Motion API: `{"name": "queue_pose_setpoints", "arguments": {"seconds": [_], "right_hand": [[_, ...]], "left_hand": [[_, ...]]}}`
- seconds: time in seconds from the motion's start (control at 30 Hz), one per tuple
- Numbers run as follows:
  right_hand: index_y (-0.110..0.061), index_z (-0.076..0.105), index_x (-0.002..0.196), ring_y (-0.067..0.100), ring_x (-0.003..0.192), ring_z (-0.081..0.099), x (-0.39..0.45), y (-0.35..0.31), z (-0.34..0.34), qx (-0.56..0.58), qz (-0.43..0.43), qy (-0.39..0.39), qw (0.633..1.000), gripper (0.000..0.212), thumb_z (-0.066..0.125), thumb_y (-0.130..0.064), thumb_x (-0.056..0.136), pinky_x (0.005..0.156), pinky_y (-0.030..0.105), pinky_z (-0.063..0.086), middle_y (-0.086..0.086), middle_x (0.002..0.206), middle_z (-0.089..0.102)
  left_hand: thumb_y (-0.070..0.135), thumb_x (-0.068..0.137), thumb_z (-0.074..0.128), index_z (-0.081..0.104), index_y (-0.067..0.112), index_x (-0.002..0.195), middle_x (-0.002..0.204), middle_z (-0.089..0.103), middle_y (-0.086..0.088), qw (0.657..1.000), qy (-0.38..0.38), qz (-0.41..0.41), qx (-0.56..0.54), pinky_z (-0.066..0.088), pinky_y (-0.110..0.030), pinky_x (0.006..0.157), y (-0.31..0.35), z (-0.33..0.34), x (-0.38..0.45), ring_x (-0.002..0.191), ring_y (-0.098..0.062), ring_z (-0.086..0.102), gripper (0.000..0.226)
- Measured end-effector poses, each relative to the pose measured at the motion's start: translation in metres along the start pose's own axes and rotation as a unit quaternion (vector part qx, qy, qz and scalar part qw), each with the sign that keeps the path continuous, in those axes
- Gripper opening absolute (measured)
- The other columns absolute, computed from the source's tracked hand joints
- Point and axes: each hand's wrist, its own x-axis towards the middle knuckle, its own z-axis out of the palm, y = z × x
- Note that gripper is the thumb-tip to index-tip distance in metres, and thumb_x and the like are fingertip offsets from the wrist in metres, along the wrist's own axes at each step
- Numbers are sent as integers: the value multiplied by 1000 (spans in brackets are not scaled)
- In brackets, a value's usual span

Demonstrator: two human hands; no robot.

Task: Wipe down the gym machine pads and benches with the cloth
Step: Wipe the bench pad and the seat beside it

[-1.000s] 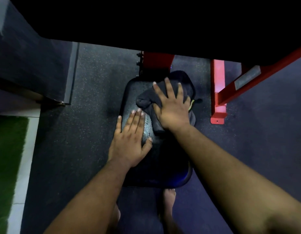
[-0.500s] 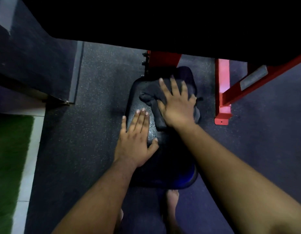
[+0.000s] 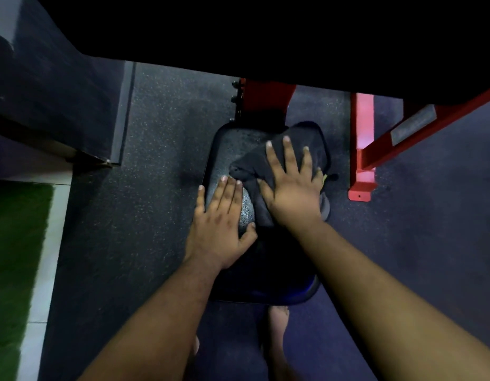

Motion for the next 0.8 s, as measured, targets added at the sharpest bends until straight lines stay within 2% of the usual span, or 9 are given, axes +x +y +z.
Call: {"name": "queue_pose_setpoints", "arguments": {"seconds": [0.07,0.13,0.23,0.3,0.4,0.47,0.53,0.67,0.8], "right_hand": [[-40,10,162,41,156,7,-28,4,4,-13,7,8,1000,75,31,-65,95,111,72,27,-3,173,2],[-42,6,162,42,156,1,-17,5,3,-8,0,-7,1000,74,33,-65,97,112,73,23,-4,173,-4],[-46,-2,160,42,155,-12,35,-8,-9,8,-27,-38,999,75,38,-63,99,115,76,13,-7,171,-12],[-45,-1,160,41,156,-6,42,-11,-12,4,-31,-38,999,75,38,-62,99,113,76,18,-7,172,-8],[-44,7,161,39,155,11,-15,5,1,-5,1,-1,1000,76,36,-63,94,105,70,35,-6,173,2],[-43,10,161,41,152,17,-47,10,4,-2,24,-10,1000,77,36,-63,90,102,67,40,-5,172,6],[-43,7,161,43,154,11,-34,6,2,-3,36,-19,999,77,37,-64,92,106,71,34,-4,173,0],[-44,-8,160,43,155,-16,27,-12,-6,3,-6,-41,999,77,36,-62,100,117,75,11,-7,170,-20],[-40,0,162,38,157,-7,3,-10,-3,13,12,-11,1000,76,36,-63,99,117,72,16,-7,172,-9]], "left_hand": [[57,93,33,30,3,157,167,27,-15,1000,-4,-2,4,10,-61,125,1,-1,1,159,-25,11,84],[57,93,33,30,2,157,167,26,-16,1000,-4,-3,6,10,-61,125,1,0,0,159,-25,10,85],[59,93,31,14,5,162,172,6,-11,1000,-2,-1,11,7,-60,126,1,1,0,160,-23,1,90],[59,92,32,12,6,163,173,2,-10,1000,-1,-1,6,7,-60,126,0,0,-1,160,-22,1,91],[59,92,34,21,5,160,172,11,-12,1000,2,0,1,8,-61,125,0,1,0,159,-24,6,88],[59,92,36,26,3,158,172,9,-13,1000,-2,-2,-3,10,-62,125,-1,1,1,159,-25,6,88],[60,91,36,24,3,159,172,6,-13,1000,-6,-7,-3,9,-63,124,-1,1,1,160,-24,4,89],[60,90,34,14,3,162,172,4,-14,1000,2,-14,-7,8,-61,125,-1,2,0,160,-24,1,94],[56,88,37,14,1,162,171,9,-15,997,34,-48,-48,13,-57,126,-1,-1,-8,159,-27,6,94]]}}
